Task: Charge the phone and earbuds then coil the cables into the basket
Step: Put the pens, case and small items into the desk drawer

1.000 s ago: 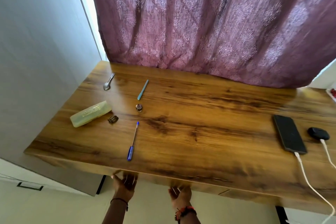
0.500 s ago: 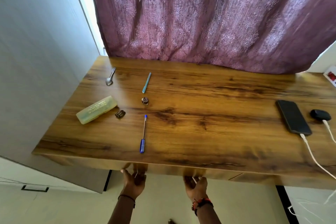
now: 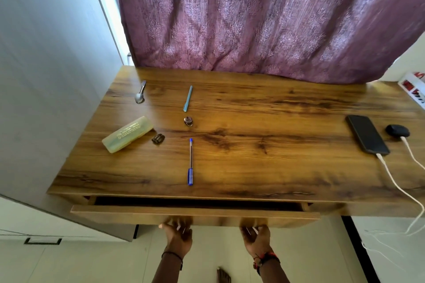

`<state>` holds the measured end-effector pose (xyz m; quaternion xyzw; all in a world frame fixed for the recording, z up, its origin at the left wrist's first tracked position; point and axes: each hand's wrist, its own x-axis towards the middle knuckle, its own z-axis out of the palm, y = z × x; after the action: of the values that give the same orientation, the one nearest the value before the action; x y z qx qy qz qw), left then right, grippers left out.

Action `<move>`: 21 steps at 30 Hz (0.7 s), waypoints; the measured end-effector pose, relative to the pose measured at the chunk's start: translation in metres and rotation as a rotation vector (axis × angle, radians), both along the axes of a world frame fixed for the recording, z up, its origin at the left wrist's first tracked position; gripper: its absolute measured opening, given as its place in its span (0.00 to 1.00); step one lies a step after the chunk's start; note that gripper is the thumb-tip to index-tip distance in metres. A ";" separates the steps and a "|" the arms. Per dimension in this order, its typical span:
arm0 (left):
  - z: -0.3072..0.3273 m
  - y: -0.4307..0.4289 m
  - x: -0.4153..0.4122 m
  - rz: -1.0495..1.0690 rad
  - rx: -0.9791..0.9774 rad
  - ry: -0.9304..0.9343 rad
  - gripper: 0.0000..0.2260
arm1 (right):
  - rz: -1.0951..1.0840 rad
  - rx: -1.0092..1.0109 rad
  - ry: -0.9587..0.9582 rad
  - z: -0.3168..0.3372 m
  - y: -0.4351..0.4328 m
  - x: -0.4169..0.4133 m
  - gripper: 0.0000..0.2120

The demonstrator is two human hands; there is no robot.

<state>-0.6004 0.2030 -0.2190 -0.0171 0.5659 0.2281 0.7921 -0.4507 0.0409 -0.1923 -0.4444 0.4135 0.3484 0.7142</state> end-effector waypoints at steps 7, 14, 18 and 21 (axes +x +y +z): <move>-0.007 -0.031 -0.048 -0.323 0.077 0.159 0.19 | 0.001 -0.026 -0.023 -0.002 -0.027 -0.035 0.09; 0.081 -0.079 -0.065 -1.311 0.350 0.131 0.11 | 1.165 -0.334 -0.215 0.040 -0.069 -0.058 0.13; 0.138 -0.063 -0.055 -1.297 0.795 -0.029 0.12 | 1.609 -0.517 -0.366 0.098 -0.044 -0.065 0.18; 0.152 -0.041 -0.037 -0.926 1.167 0.097 0.12 | 1.511 -0.415 -0.580 0.143 -0.021 -0.065 0.17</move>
<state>-0.6377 0.1617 -0.0672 0.6562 0.3365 0.1351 0.6617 -0.5156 0.0197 -0.0492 -0.7967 -0.1404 0.5222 0.2700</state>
